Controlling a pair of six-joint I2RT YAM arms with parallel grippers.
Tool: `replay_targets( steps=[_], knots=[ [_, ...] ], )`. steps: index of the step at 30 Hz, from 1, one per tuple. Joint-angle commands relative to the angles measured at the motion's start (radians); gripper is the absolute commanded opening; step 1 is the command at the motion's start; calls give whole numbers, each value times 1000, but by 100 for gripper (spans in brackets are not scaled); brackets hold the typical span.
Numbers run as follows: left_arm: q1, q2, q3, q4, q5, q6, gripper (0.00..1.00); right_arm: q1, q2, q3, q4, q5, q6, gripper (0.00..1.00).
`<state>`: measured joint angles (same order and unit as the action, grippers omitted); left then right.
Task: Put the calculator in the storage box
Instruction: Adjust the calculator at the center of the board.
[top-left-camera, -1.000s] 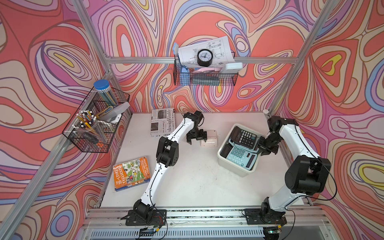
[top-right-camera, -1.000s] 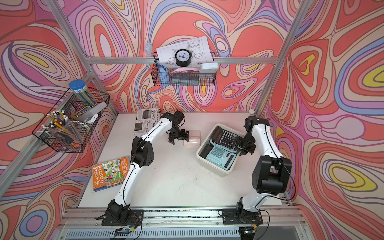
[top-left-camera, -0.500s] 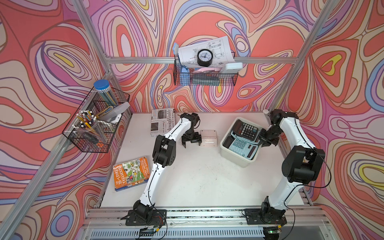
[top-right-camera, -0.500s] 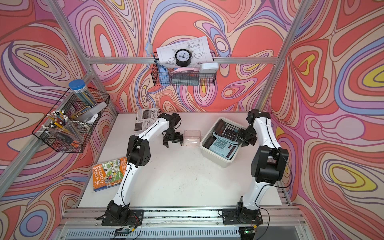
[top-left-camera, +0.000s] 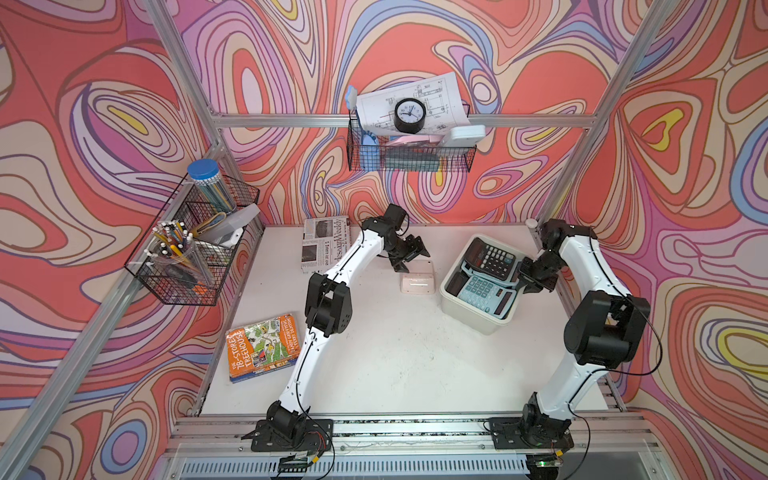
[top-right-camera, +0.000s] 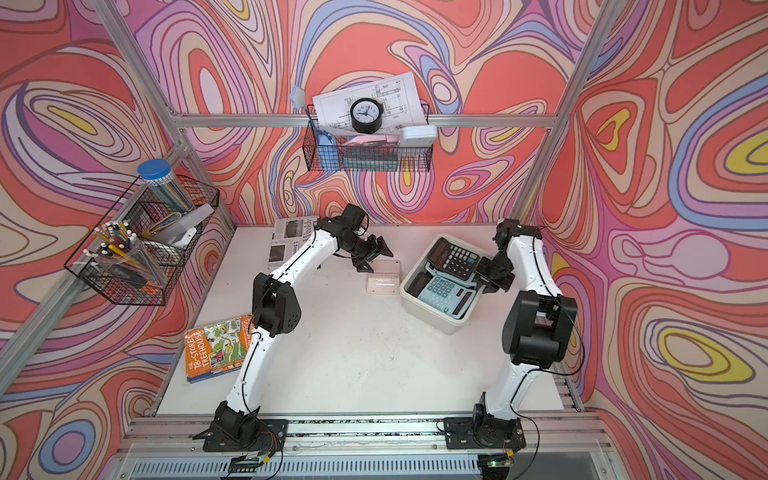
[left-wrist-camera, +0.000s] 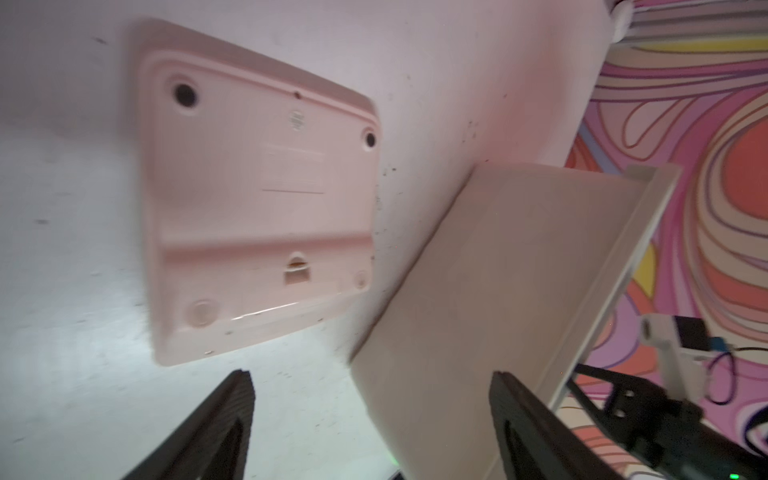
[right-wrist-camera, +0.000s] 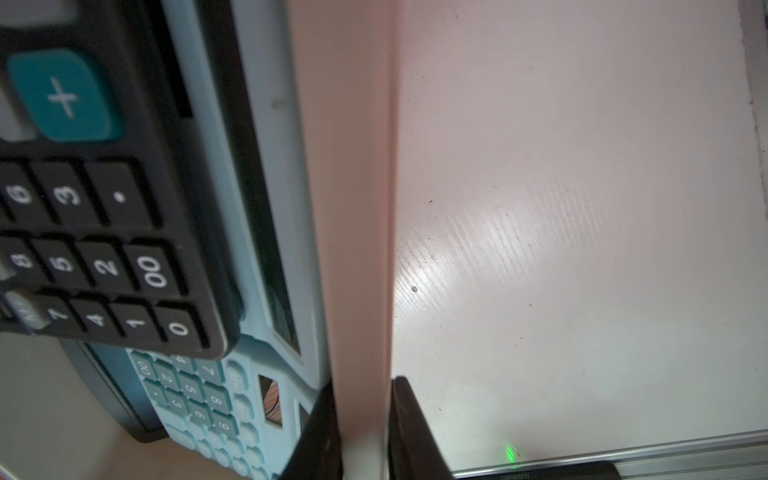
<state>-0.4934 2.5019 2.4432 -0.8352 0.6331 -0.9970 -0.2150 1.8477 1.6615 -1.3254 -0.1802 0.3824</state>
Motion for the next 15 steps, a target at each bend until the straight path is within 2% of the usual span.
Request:
replay_targets(
  steps=[1, 3, 6, 9, 15],
  knots=[
    [-33, 61, -12, 270, 115, -243, 65, -4, -17, -26, 92, -39, 2, 19],
    [-46, 92, -30, 376, 140, -344, 58, -4, -21, -38, 102, -58, 4, 18],
    [-54, 135, -66, 489, 145, -468, 41, -4, -28, -62, 121, -85, 14, 16],
    [-54, 168, -60, 499, 122, -512, 31, -4, -38, -100, 150, -113, 31, 16],
    [-56, 204, -11, 308, 65, -442, 30, -4, -63, -148, 181, -116, 38, 16]
  ],
)
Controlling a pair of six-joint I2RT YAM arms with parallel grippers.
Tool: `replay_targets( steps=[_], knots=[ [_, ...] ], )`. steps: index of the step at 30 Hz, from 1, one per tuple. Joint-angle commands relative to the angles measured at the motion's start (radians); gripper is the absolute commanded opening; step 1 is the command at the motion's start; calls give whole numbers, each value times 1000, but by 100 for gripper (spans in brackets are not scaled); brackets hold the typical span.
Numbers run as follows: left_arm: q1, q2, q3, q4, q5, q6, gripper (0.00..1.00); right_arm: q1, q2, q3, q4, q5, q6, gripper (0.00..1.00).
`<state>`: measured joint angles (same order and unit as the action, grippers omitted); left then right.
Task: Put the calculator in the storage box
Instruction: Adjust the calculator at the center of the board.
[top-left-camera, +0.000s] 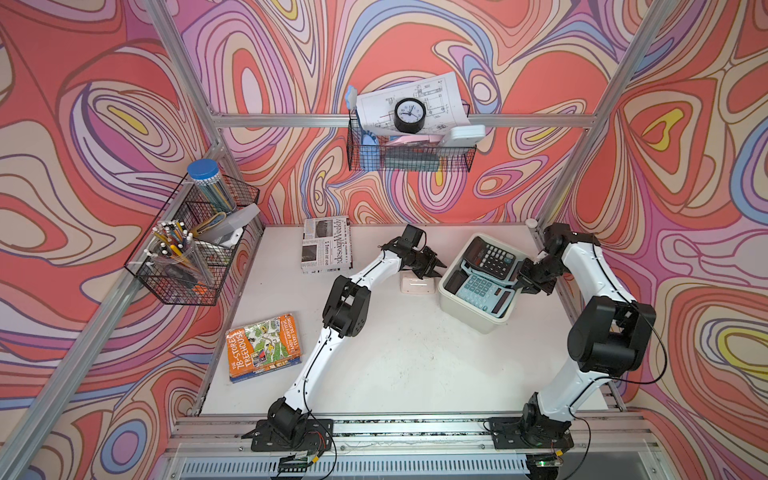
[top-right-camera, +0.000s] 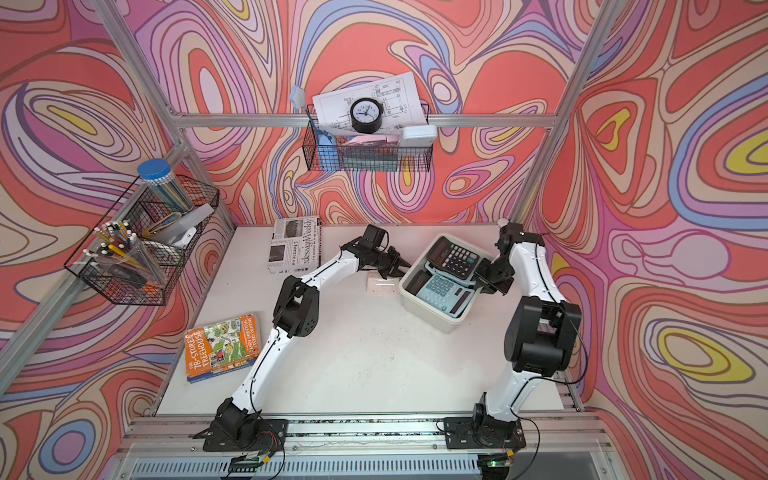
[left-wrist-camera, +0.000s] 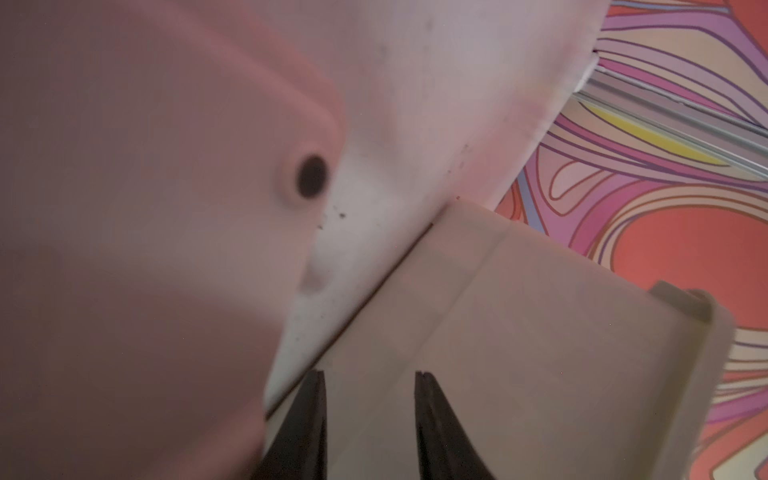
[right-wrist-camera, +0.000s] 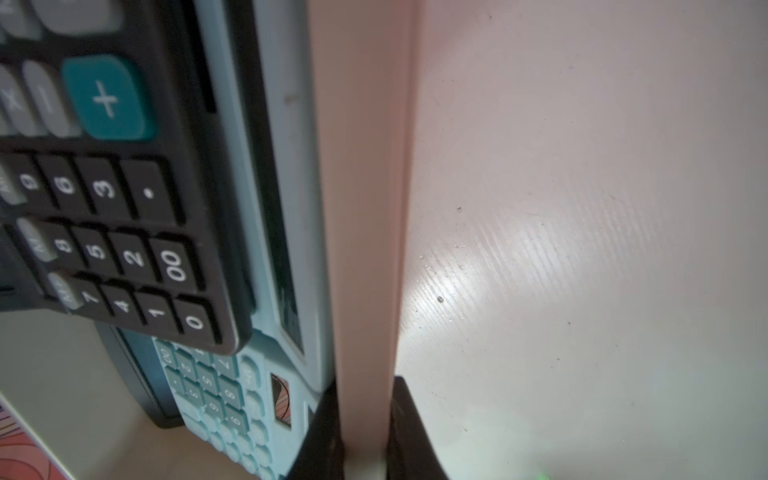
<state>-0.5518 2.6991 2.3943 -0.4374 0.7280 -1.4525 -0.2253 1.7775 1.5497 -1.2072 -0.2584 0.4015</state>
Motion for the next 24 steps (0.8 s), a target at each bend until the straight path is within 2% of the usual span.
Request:
replay_targets(
  steps=[1, 5, 7, 12, 17, 24],
  knots=[
    [3, 5, 39, -137, -45, 33, 31, 6, 4, -35, 61, -29, 15, 16],
    [11, -20, 36, -313, -121, 124, 31, 6, 3, -4, 45, 1, 6, 18],
    [23, -41, 15, -365, -148, 155, 31, 6, 3, 18, 38, 11, 6, 24],
    [63, -167, -163, -356, -200, 180, 31, 6, 5, 82, 13, 48, 29, 33],
    [113, -288, -343, -268, -148, 159, 32, 7, 23, 138, -39, 93, 38, 38],
    [120, -331, -253, -282, -58, 189, 32, 0, 27, 202, -31, 80, 85, 43]
  ],
)
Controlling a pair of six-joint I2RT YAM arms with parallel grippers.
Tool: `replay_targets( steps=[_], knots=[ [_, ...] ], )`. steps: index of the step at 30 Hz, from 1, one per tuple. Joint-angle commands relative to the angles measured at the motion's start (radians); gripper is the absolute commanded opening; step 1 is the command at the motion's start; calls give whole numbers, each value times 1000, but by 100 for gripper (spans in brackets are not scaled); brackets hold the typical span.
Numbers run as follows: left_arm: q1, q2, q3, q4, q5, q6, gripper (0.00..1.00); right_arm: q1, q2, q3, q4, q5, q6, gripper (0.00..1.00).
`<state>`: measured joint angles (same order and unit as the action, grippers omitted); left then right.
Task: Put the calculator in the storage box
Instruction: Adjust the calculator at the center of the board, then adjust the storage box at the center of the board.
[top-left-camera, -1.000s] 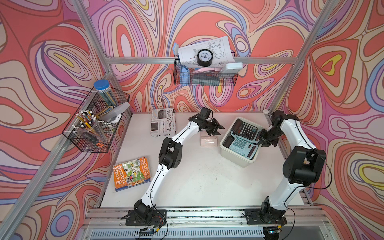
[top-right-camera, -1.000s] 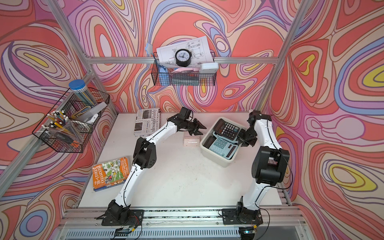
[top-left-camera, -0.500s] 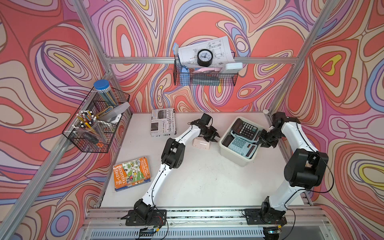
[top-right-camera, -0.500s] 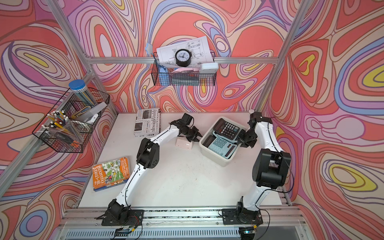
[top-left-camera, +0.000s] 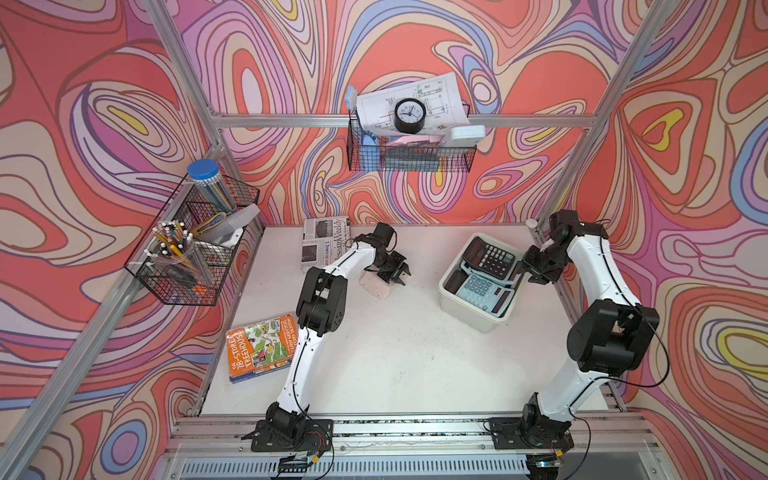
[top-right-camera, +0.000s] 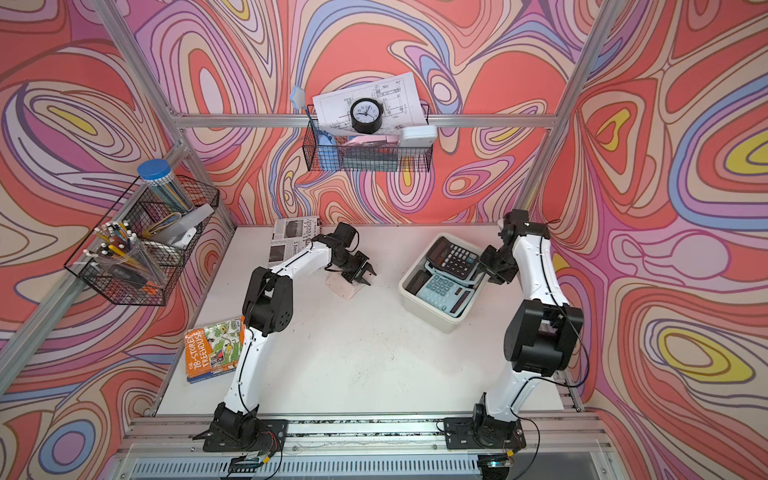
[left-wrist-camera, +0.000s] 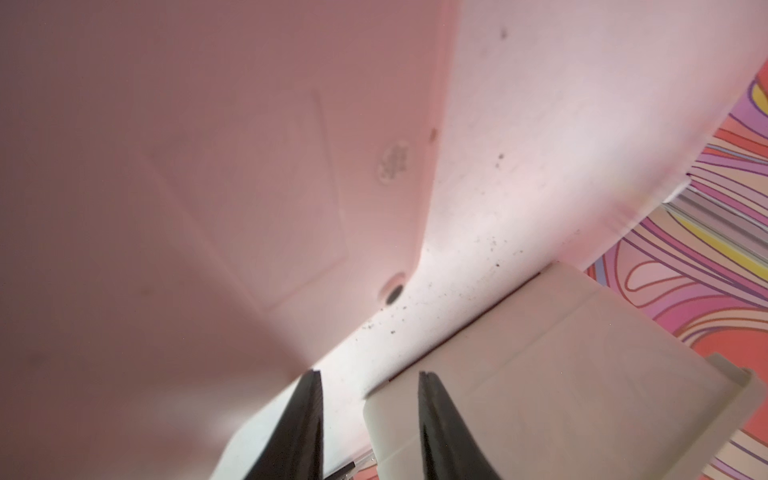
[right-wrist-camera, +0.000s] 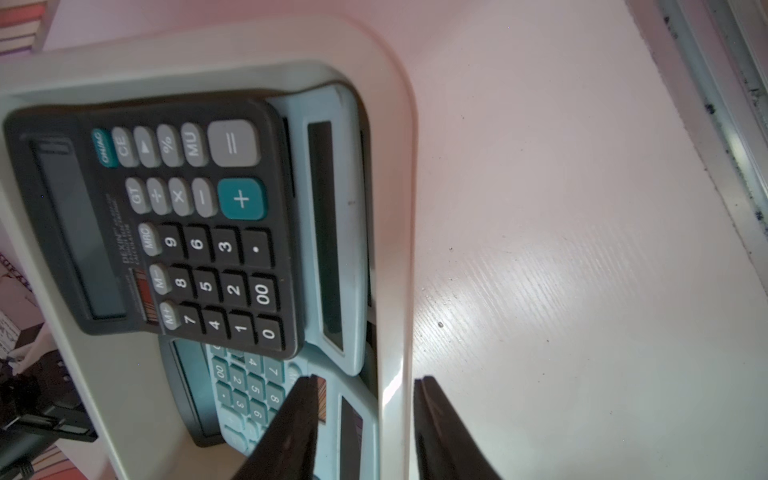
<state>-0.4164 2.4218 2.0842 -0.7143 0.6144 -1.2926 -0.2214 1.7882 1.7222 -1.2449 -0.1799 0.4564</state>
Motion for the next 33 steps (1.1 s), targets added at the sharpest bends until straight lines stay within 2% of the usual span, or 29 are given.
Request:
replay_targets(
  steps=[1, 4, 9, 13, 15, 22, 27, 33],
  knots=[
    [-15, -52, 76, -7, 67, 34, 33, -8, 25, 35, 17, -11, 36, 45],
    [-16, -33, 150, -14, 112, 44, 34, -32, 58, 56, 45, -49, 52, 52],
    [-1, -42, 193, 0, 163, 79, 36, -65, 124, 102, 53, -62, 44, 79],
    [35, -44, 290, -159, 116, 227, 38, -68, 196, 137, 79, -140, 36, 94],
    [59, -42, 332, -251, 80, 305, 39, -68, 232, 161, 92, -198, 34, 98],
    [162, -99, 270, -350, -26, 457, 41, -47, 304, 213, 193, -376, 108, 98],
    [197, -111, 238, -383, -97, 523, 41, 13, 388, 317, 207, -417, 140, 98],
    [223, -89, 235, -423, -159, 596, 43, 58, 533, 520, 164, -455, 161, 98]
  ],
)
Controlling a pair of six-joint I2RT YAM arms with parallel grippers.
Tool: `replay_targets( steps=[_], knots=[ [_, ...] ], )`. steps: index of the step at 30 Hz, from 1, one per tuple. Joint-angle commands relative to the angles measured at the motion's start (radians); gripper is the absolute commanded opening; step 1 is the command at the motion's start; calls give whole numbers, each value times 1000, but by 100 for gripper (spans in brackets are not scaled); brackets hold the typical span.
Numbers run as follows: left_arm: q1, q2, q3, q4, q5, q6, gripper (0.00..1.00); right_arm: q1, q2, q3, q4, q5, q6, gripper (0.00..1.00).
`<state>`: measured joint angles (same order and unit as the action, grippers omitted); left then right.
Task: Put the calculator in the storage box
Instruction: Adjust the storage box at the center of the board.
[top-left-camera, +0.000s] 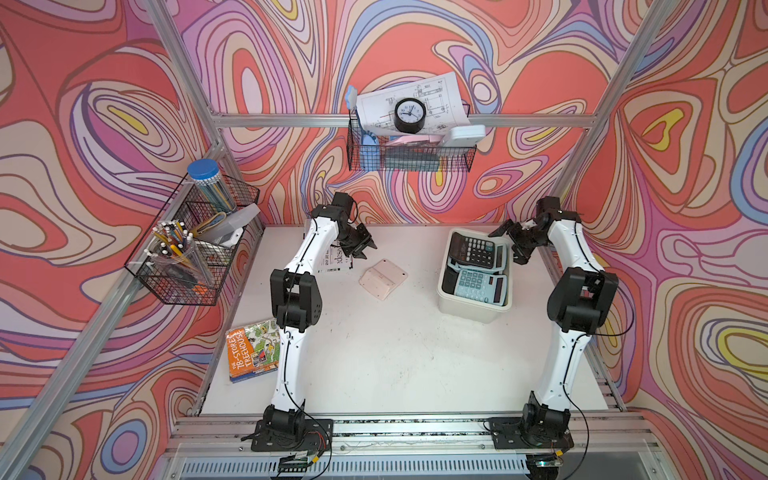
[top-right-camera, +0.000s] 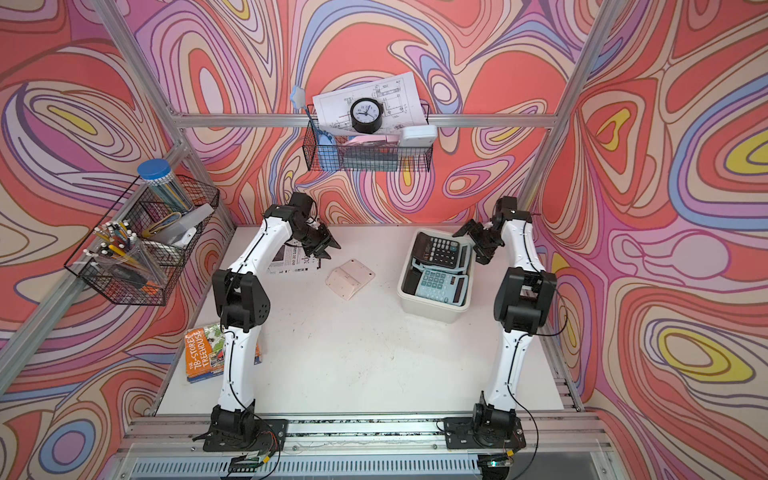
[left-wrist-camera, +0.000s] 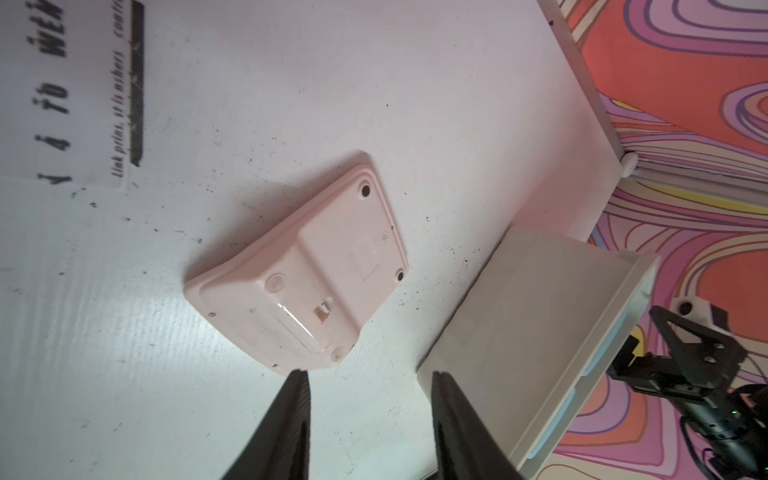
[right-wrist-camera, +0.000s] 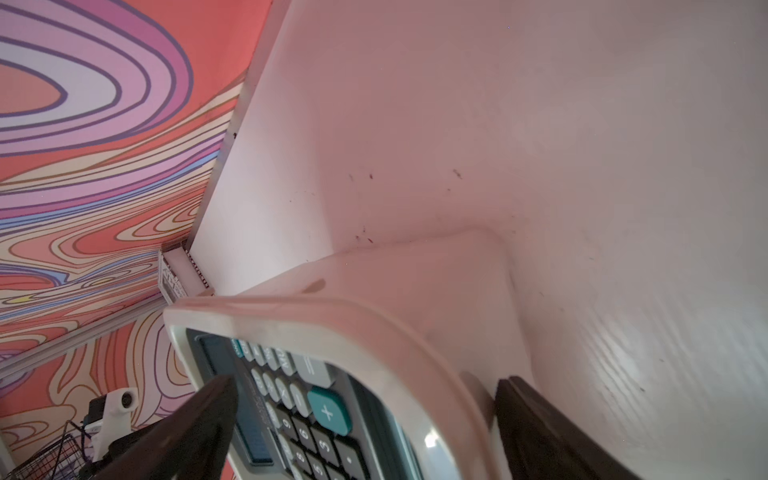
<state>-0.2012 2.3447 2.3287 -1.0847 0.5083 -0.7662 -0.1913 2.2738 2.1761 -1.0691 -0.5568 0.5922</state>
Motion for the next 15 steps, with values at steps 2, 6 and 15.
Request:
replay_targets(
  steps=[2, 6, 15],
  knots=[
    [13, 3, -5, -55, -66, 84, 44, 46, 85, 110, -5, -116, 46, 98],
    [12, 44, 25, -68, -90, 104, 46, 81, 113, 151, -9, -137, 56, 98],
    [-27, 136, 161, -177, -233, 226, 55, 90, -52, 49, -148, 91, -18, 98]
  ],
)
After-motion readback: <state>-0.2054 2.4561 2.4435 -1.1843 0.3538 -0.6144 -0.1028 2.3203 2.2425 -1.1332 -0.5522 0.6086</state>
